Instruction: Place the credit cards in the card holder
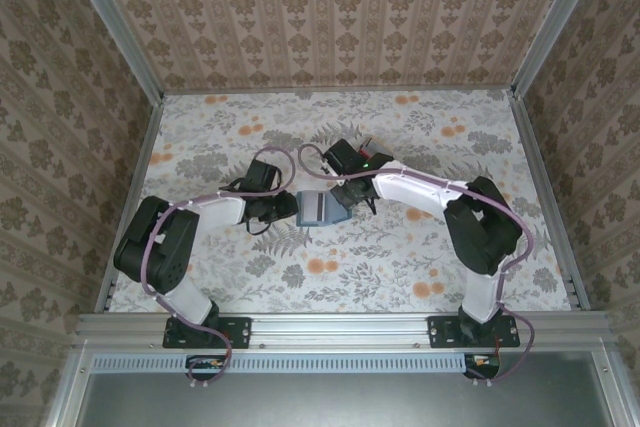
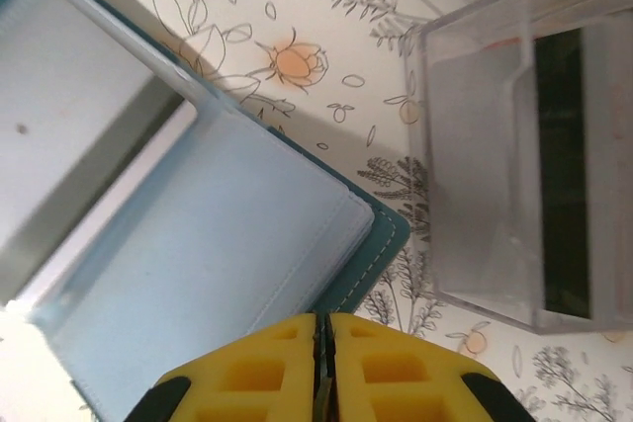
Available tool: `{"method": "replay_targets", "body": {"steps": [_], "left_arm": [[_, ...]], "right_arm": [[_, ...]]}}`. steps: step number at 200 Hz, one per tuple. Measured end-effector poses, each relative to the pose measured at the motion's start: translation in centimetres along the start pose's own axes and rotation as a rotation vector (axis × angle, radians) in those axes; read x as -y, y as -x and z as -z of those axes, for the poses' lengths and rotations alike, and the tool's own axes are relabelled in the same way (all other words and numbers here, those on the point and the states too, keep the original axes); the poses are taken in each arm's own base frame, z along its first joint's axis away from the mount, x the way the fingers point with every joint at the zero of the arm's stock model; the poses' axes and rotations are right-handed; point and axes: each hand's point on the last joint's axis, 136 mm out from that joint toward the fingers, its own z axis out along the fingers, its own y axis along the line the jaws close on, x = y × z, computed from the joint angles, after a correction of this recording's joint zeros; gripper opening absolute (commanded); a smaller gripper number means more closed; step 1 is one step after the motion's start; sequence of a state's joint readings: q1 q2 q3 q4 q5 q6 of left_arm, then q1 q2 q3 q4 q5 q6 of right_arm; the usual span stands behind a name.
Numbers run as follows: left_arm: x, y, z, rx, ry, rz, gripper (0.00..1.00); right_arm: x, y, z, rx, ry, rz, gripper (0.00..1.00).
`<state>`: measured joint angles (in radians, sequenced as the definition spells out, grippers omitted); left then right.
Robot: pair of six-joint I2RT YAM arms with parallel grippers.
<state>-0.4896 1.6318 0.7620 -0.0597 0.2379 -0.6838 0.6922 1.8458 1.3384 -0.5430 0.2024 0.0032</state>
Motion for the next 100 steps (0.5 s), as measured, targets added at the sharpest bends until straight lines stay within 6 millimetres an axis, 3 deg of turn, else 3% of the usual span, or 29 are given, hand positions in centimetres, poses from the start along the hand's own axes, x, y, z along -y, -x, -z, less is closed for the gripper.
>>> {"method": "replay_targets", "body": {"steps": [52,100], "left_arm": [[0.8,-0.1,-0.4,0.002,-0.007,-0.02,0.27],[2.0,-0.1,-1.2,0.003,-0.015,-0.042,0.27]], "right_arm": [[-0.3,0.7,2.8,0.065,0.048,-0.021,0.11],[-1.2,0.3,4.0,0.082,0.135,-0.065,0.12]]}}
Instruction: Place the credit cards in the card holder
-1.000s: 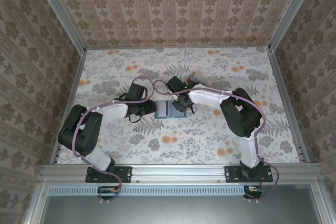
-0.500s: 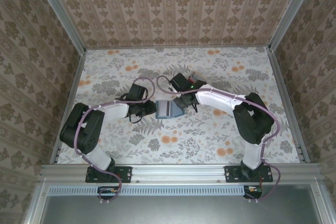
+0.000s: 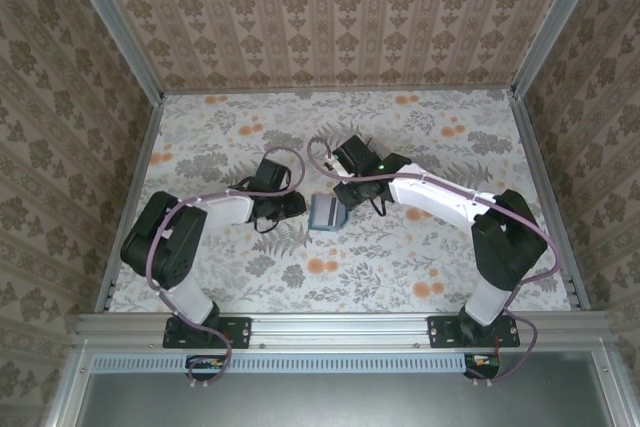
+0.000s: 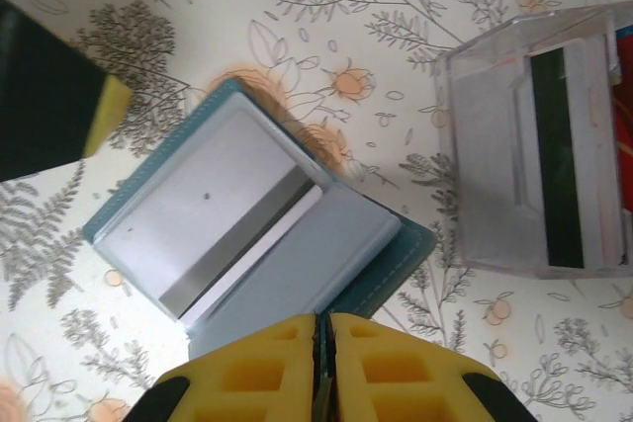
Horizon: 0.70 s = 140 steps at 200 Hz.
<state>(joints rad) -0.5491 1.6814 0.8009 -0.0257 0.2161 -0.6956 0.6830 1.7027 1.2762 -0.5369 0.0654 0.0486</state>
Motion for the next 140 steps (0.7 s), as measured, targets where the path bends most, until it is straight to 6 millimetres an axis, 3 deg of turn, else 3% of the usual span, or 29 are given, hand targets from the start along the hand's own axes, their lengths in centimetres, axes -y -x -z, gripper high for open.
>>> {"method": "replay_targets", "body": {"steps": [72,140], "left_arm": [[2.9,0.4,-1.8,0.01,-0.05,-0.023,0.26],[3.5,0.4,-2.0,0.022,-0.093,-0.015,0.25]], "right_arm": [[-2.5,2.5,-0.1,0.103,0.215,-0.154,0.13],[-4.6,3.4,-4.3,0.1,0.354,-0.264,0.15]]}}
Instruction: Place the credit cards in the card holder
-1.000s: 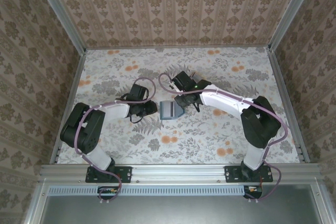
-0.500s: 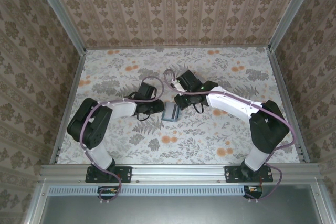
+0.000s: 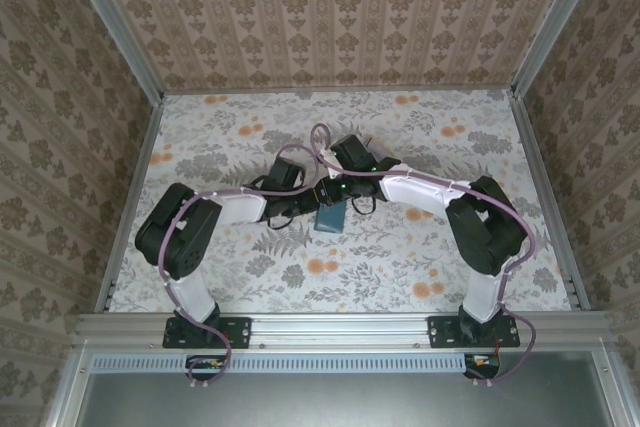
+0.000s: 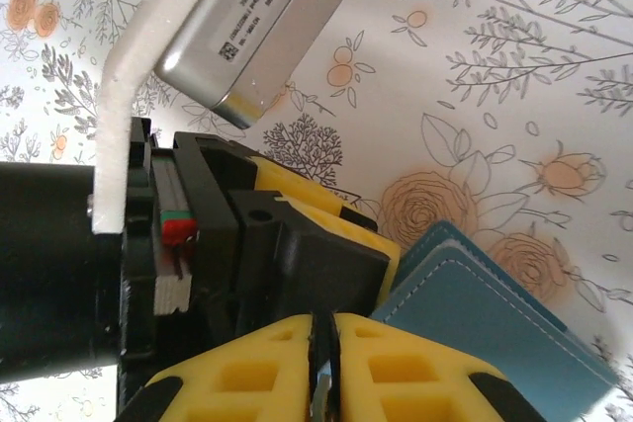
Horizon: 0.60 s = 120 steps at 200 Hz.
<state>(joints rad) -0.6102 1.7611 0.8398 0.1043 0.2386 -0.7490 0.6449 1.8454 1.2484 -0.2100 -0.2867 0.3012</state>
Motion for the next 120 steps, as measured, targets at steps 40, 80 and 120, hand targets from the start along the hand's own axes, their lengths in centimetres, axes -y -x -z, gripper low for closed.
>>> {"method": "replay_targets", "body": {"steps": [40,80,120], "left_arm": [[-2.1,-0.6,1.9,-0.003,0.009,0.044,0.25],[-4.7,0.9,6.1,0.062,0.058,0.104,0.26],[-4.5,2.6,9.6,0.152,0.058,0.092,0.27]], "right_arm": [[0.0,-0.1,-0.9,-0.004,0.021,-0.021,0.17],[-0.2,-0.8,-1.9,-0.028,0.057,-0.06,0.35],[-1.5,-1.1,-2.0,-0.056,0.133,-0.095,0.49]]}}
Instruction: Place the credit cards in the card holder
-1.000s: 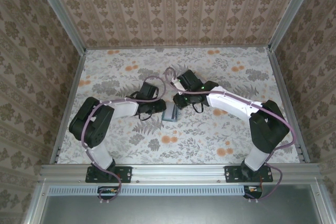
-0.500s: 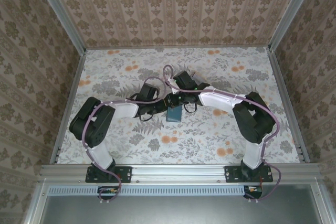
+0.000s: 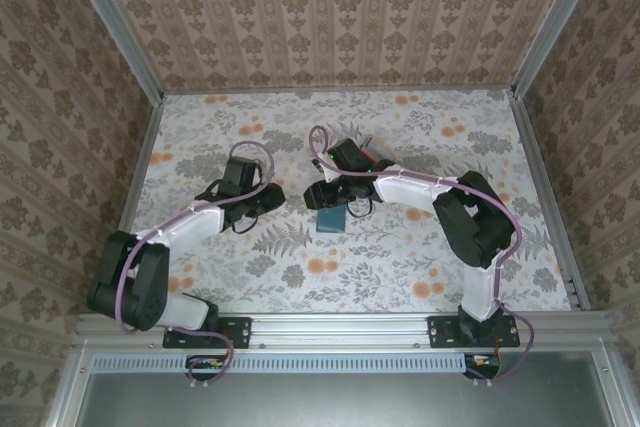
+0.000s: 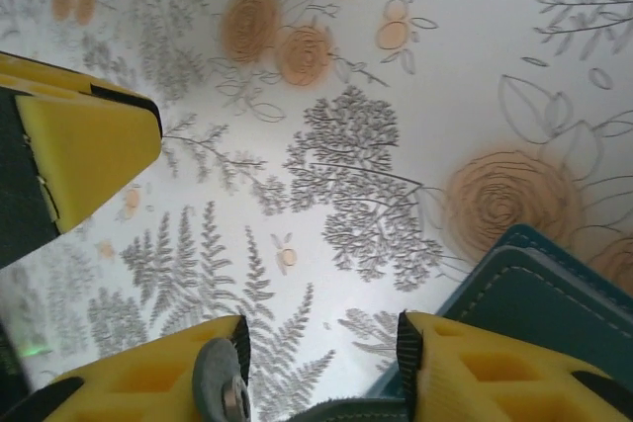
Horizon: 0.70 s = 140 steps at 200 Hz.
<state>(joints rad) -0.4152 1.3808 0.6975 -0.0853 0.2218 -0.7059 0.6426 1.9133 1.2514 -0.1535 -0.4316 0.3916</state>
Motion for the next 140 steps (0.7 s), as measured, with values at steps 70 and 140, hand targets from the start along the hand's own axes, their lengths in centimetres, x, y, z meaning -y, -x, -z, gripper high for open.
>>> {"method": "replay_targets", "body": {"steps": [70,140], "left_arm": [[1.5,-0.1,1.6,0.005,-0.052,-0.065,0.29],[8.3,0.0,3.1,0.002,-0.16,-0.258,0.27]], "right_arm": [[-2.7,3.4,5.0,0.112,0.082,0.02,0.54],[2.5,4.0,9.9,0.213,0.001,-0.078,0.55]]}}
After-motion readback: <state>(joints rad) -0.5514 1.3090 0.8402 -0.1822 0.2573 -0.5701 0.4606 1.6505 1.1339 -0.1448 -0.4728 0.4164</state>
